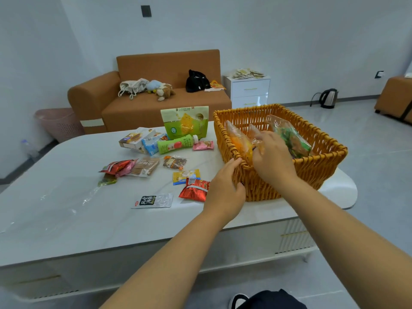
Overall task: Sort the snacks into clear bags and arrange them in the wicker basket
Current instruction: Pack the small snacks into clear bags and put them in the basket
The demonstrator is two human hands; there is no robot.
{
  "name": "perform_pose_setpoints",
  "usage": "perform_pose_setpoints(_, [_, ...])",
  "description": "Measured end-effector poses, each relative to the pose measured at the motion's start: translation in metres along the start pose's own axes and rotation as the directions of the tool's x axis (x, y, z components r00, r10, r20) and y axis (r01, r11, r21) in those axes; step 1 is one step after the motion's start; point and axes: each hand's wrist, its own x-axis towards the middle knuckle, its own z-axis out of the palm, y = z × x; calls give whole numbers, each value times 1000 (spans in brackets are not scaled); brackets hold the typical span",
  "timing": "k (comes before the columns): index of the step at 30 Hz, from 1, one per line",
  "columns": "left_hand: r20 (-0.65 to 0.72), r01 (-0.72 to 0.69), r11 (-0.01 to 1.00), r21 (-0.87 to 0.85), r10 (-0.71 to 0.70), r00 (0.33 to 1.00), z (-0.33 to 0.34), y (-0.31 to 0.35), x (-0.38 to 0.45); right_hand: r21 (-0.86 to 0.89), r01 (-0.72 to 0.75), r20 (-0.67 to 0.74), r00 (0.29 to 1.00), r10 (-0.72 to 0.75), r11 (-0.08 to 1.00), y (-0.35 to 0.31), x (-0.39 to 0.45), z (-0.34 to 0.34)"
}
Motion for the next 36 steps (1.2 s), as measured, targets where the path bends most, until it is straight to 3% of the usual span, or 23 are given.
perform_pose_setpoints(3, [-62, 30, 999, -14, -31, 998, -27, -7, -15, 168, 13, -9, 1000, -12, 986, -36, -31, 12])
perform_pose_setpoints(7, [-139, 121, 993, 7, -119, 983, -77, -36, -42, 293, -93, 19, 996, 91, 952, -80, -59, 35])
perform_pose_setpoints(11, [-237, 314, 949, -6, -307, 922, -138, -82, -75, 373, -245, 164, 967, 196, 895, -110, -78, 69])
perform_pose_setpoints(14, [-302, 468, 841, -271, -536, 789, -184, -117, -103, 411, -333, 276, 933, 232, 849, -130, -94, 92])
perform_pose_setpoints(18, [-415, 496, 673, -549, -734, 538, -230, -160, -133, 455, -385, 389, 897, 210, 802, -158, -114, 125])
perform_pose_setpoints(20, [-467, 479, 641, -600, -766, 441, -245, -172, -134, 443, -420, 438, 872, 217, 792, -170, -119, 138])
perform_pose_setpoints(23, [-495, 496, 608, -621, -794, 353, -267, -186, -128, 434, -421, 496, 850, 179, 797, -183, -127, 154])
perform_pose_setpoints(29, [-322, 459, 492, -739, -858, 401, -301, -216, -122, 384, -278, 603, 797, -11, 880, -203, -150, 172])
perform_pose_setpoints(32, [-195, 503, 376, -778, -906, 375, -298, -219, -119, 351, -257, 644, 764, -33, 900, -203, -155, 175])
perform_pose_setpoints(36, [-239, 478, 376, -794, -916, 322, -299, -223, -111, 362, -257, 641, 766, -39, 896, -203, -149, 169])
